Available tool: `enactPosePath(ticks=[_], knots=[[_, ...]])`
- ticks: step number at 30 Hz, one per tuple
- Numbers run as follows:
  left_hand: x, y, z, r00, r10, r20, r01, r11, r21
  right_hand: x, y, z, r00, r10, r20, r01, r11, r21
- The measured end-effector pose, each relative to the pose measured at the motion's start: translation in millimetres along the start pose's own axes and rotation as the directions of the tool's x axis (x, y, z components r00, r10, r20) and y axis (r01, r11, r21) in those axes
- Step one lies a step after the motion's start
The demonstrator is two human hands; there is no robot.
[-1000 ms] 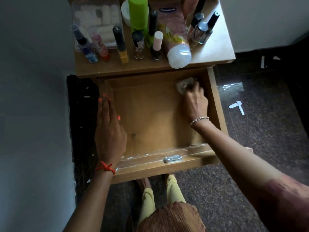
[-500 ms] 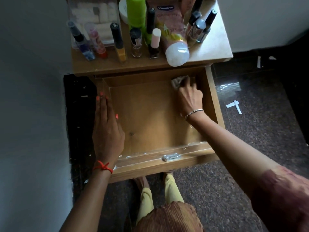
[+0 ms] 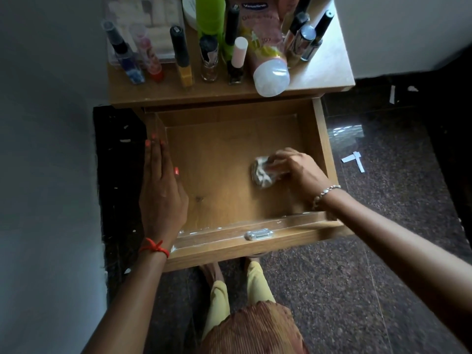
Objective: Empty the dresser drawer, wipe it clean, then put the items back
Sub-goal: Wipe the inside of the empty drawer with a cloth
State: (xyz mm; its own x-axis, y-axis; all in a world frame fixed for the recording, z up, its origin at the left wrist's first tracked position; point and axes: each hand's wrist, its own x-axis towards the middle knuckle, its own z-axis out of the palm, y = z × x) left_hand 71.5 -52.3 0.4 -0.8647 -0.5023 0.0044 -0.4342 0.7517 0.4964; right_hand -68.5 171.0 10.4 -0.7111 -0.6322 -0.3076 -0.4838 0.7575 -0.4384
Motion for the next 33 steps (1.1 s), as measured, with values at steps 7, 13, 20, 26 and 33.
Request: enactPosePath(ticks=[7, 13, 20, 26, 33], knots=[[-0.1, 1.1, -1.6, 1.0, 0.017, -0.014, -0.017, 1.0, 0.016, 35.1, 11.4, -10.2, 0.989, -0.039, -0.141, 0.036, 0.999, -0.021], [-0.1, 1.5, -1.6, 1.0, 0.003, -0.018, -0.002, 1.0, 0.026, -7.4, 4.3, 2.3, 0.935, -0.201, 0.293, 0.15, 0.971, 0.188], [0.1, 0.5, -3.4, 0.998, 0.033, -0.048, -0.032, 0.999, 0.014, -29.8, 2.5, -0.7, 0.952, -0.103, 0.288, 0.144, 0.982, -0.124], [-0.2, 0.2, -3.1, 0.997, 0.05, -0.059, -0.05, 0.999, 0.002, -30.7, -14.4, 3.2, 0.996, 0.067, -0.052, -0.074, 0.986, -0.147], [0.2, -2.6, -2.5, 0.996, 0.054, -0.066, -0.055, 0.998, -0.008, 0.4, -36.4, -4.6, 0.909, 0.413, -0.051, -0.388, 0.797, -0.462]])
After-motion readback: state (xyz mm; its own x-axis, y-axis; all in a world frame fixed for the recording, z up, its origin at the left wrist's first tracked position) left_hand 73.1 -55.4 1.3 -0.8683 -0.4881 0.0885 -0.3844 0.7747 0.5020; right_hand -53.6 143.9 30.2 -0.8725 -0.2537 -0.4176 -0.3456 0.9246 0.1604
